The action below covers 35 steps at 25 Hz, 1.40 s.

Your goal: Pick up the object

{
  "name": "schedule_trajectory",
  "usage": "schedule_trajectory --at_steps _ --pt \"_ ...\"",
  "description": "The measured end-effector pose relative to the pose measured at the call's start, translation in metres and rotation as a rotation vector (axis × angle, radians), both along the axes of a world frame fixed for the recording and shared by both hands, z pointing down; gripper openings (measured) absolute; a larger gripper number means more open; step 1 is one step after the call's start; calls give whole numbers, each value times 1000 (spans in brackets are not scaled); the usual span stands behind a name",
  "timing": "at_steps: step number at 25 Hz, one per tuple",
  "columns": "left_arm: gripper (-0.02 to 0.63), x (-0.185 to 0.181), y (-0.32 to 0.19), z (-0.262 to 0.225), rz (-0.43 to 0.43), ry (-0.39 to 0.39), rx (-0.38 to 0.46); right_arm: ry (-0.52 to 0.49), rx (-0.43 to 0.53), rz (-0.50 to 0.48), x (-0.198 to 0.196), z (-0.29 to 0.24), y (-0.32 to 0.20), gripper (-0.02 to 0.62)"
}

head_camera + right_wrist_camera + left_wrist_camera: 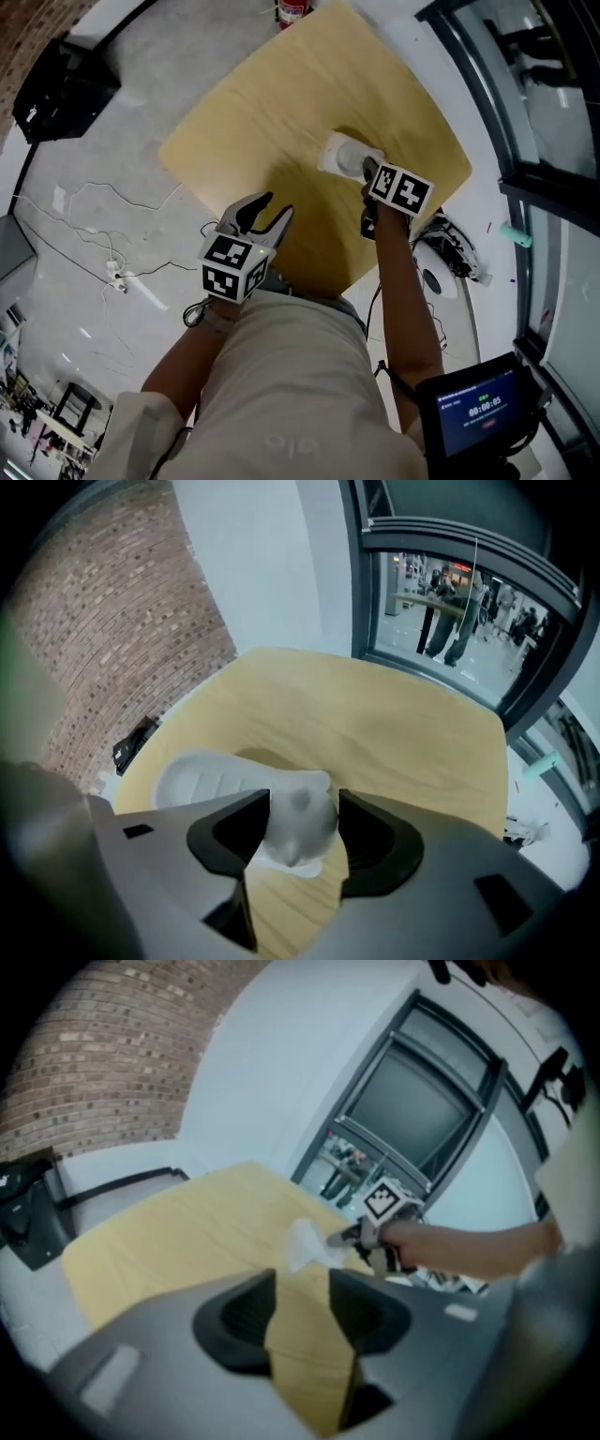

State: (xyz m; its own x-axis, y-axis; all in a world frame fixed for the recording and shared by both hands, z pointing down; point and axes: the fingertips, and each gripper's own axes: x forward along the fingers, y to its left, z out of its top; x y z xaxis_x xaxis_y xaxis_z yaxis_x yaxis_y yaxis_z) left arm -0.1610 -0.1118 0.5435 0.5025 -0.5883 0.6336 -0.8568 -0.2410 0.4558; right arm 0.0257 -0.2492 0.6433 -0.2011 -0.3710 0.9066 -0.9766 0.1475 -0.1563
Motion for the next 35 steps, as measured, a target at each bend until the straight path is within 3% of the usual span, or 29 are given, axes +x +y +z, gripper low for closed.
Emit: schedule_trajectory --at_steps 8,19,22,25,30,35 --pt "176 -19 10 16 -85 15 -19 -52 -21 -15 -11 11 -6 221" --pt "176 -38 17 15 -109 2 -16 -42 3 -48 -16 6 3 225" --pt "176 -38 14 5 -97 69 26 -95 24 -22 -19 -7 9 225" --pt "196 -30 7 -9 -64 165 74 -163 75 -12 -25 -34 10 225" --pt "236 -26 -9 -46 1 224 180 -291 211 -82 -48 -107 22 225" --pt "300 4 -36 -117 160 315 322 -390 408 -166 -59 -179 31 225"
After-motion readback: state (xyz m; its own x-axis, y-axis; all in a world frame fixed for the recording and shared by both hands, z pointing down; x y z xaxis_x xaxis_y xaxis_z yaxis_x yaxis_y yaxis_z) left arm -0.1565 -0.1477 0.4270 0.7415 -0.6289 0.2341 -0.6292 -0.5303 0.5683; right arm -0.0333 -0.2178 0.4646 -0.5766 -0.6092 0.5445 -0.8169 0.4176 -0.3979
